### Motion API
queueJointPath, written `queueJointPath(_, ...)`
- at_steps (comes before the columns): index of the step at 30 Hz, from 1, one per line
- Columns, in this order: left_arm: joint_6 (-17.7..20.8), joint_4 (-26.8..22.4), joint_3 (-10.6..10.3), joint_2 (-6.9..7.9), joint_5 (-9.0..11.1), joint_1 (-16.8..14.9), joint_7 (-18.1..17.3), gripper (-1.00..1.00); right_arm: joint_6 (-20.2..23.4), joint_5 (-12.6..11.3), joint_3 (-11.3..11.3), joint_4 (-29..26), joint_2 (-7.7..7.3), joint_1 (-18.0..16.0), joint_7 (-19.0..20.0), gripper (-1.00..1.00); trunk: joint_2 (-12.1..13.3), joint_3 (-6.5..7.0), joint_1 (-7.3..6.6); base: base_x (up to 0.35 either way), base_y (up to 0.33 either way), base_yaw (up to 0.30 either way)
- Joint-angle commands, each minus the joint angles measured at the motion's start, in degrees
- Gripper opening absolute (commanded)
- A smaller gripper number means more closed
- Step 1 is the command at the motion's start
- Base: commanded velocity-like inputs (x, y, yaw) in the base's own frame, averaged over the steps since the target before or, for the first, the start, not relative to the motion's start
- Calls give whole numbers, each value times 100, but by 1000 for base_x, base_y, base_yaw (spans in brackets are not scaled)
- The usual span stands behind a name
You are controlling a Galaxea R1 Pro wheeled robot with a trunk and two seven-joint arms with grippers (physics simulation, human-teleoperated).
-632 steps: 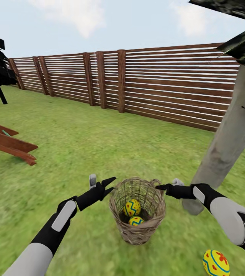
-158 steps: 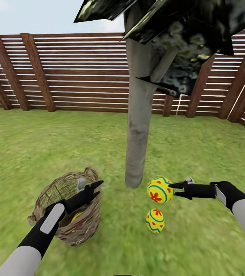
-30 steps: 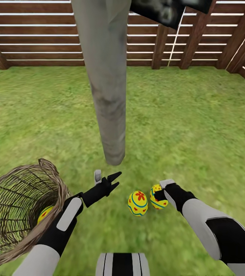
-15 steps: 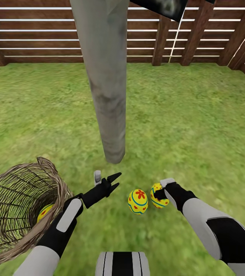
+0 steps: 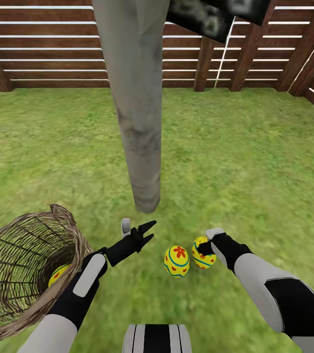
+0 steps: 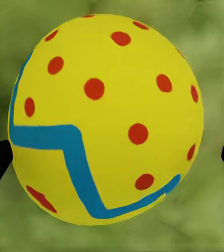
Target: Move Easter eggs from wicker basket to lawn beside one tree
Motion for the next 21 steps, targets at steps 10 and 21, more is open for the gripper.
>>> queueJointPath(10, 52, 6, 6, -1, 32, -1, 37, 100, 212, -329, -8, -93, -48, -8, 294, 100, 12, 219, -26, 0, 0, 0)
queueJointPath(21, 72, 2, 4, -1, 15, -5, 117, 100, 757, -753, -1188, -309, -1200, -9, 2781, 100, 27, 462, -55, -129, 0, 0)
